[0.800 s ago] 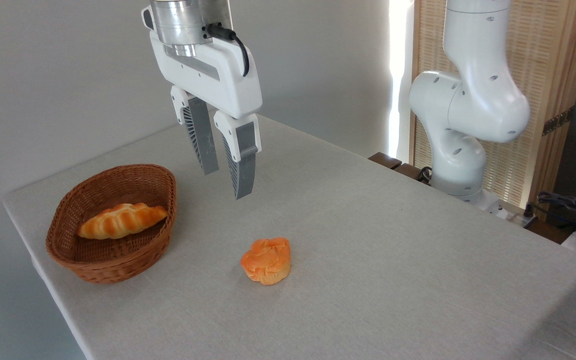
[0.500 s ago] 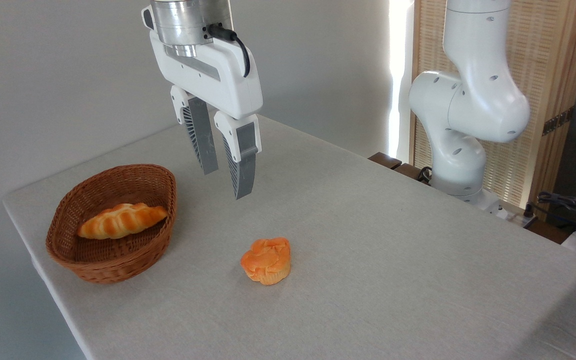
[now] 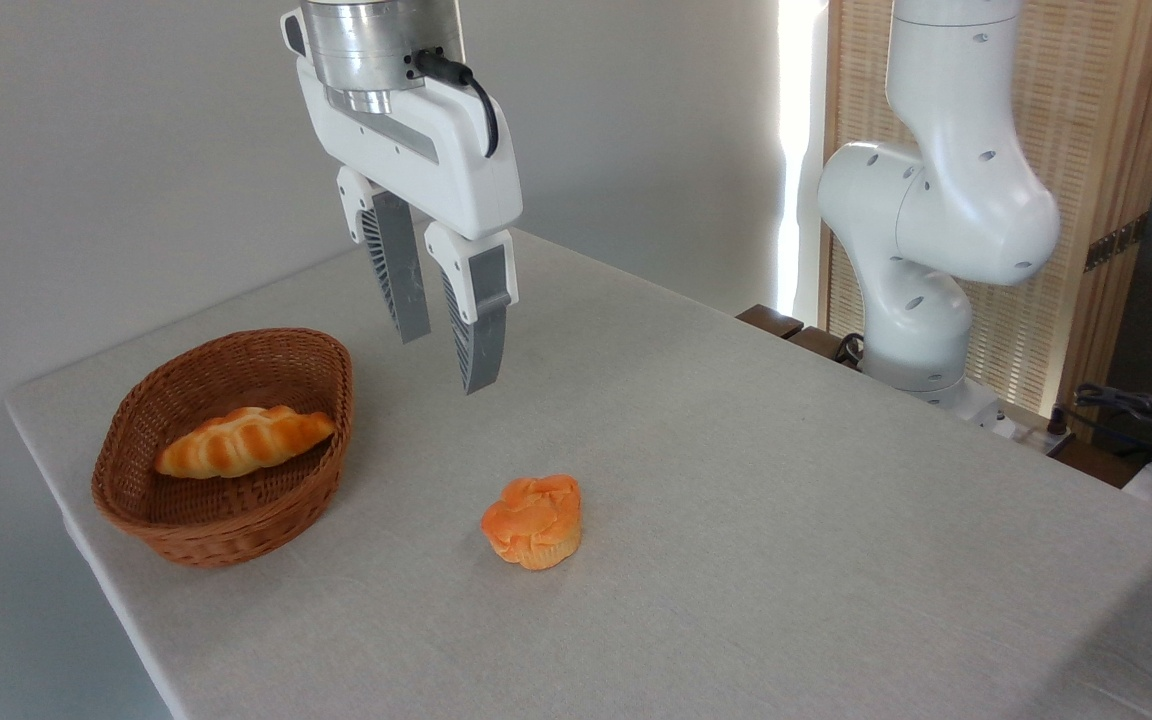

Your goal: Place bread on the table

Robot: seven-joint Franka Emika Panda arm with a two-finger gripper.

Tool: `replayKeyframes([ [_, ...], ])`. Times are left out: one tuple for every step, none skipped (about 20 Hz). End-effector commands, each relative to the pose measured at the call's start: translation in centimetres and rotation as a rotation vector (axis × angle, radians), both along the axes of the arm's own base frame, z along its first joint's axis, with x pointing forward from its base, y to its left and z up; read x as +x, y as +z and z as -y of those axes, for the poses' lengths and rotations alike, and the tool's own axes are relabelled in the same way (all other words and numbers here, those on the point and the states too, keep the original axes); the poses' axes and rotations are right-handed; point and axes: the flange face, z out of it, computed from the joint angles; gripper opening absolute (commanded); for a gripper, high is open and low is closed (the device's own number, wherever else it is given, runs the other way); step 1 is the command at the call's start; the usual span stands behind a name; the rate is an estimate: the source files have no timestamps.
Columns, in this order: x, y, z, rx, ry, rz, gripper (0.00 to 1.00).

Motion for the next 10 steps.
replayKeyframes([
  [0.0, 0.5, 0.9, -0.039, -0.002, -0.007, 1.00],
  [0.0, 0.4, 1.4, -0.040, -0.011, -0.008, 1.00],
  [0.1, 0.2, 2.8, -0.046, -0.037, -0.011, 1.00],
  [0.3, -0.3, 4.5, -0.047, -0.064, -0.012, 1.00],
  [0.6, -0.7, 5.9, -0.051, -0.083, 0.000, 1.00],
  [1.1, -1.3, 7.8, -0.054, -0.105, 0.015, 1.00],
  [1.6, -2.0, 9.7, -0.060, -0.132, 0.036, 1.00],
  [2.1, -2.7, 11.3, -0.068, -0.153, 0.058, 1.00],
  [2.4, -3.5, 12.9, -0.075, -0.173, 0.073, 1.00],
  [2.8, -4.3, 14.3, -0.085, -0.177, 0.085, 1.00],
])
